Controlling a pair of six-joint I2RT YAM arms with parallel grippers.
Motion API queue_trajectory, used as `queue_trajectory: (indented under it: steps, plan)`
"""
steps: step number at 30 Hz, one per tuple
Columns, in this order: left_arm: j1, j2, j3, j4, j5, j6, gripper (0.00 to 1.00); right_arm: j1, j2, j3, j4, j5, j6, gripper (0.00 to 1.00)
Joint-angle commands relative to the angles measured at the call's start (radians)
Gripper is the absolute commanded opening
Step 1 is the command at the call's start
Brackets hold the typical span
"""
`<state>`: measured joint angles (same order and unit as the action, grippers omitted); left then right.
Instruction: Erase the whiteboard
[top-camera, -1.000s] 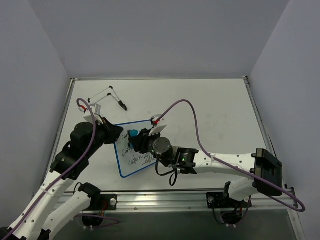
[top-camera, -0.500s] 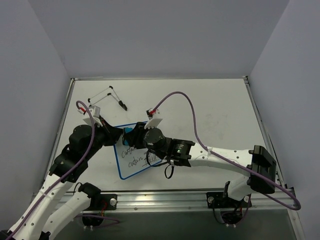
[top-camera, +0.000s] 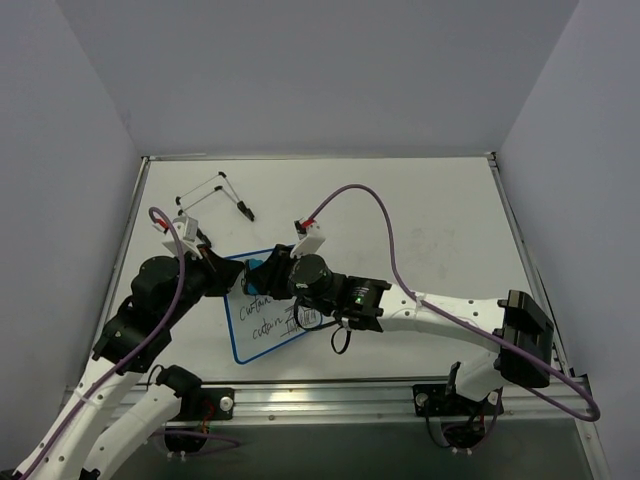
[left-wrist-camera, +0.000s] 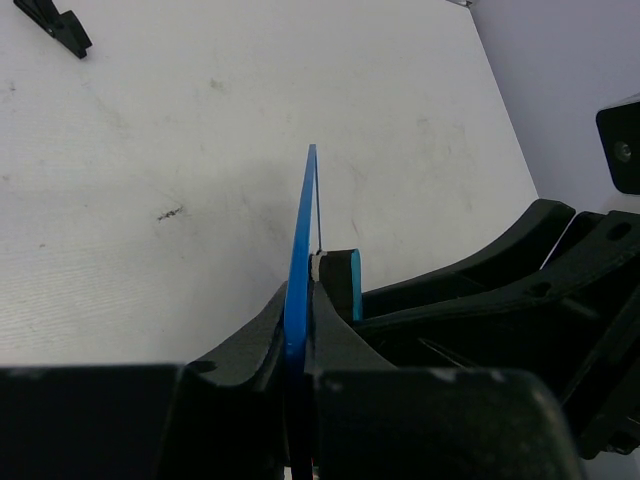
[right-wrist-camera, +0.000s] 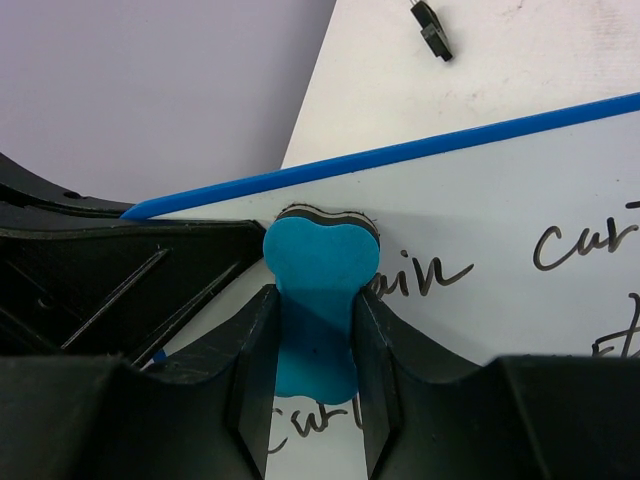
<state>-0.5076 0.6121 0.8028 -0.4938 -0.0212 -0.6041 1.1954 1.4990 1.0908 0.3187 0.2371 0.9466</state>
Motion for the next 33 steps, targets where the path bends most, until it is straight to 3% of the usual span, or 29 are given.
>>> queue_trajectory:
  steps: [1,15,27,33]
  plan:
    - [-0.011,-0.009,-0.008,-0.048,0.063,0.101,0.02,0.030,0.006,-0.028,0.003,-0.110,0.014,0.00]
    - [-0.019,-0.017,-0.007,-0.054,0.032,0.092,0.02,0.069,-0.010,-0.109,0.017,-0.119,0.004,0.00]
    - [-0.031,-0.026,-0.020,-0.043,0.047,0.079,0.02,0.096,0.082,0.050,0.019,-0.087,-0.134,0.00]
    - [-0.032,-0.022,-0.020,-0.045,0.044,0.081,0.02,0.098,0.093,0.044,0.089,-0.188,-0.138,0.00]
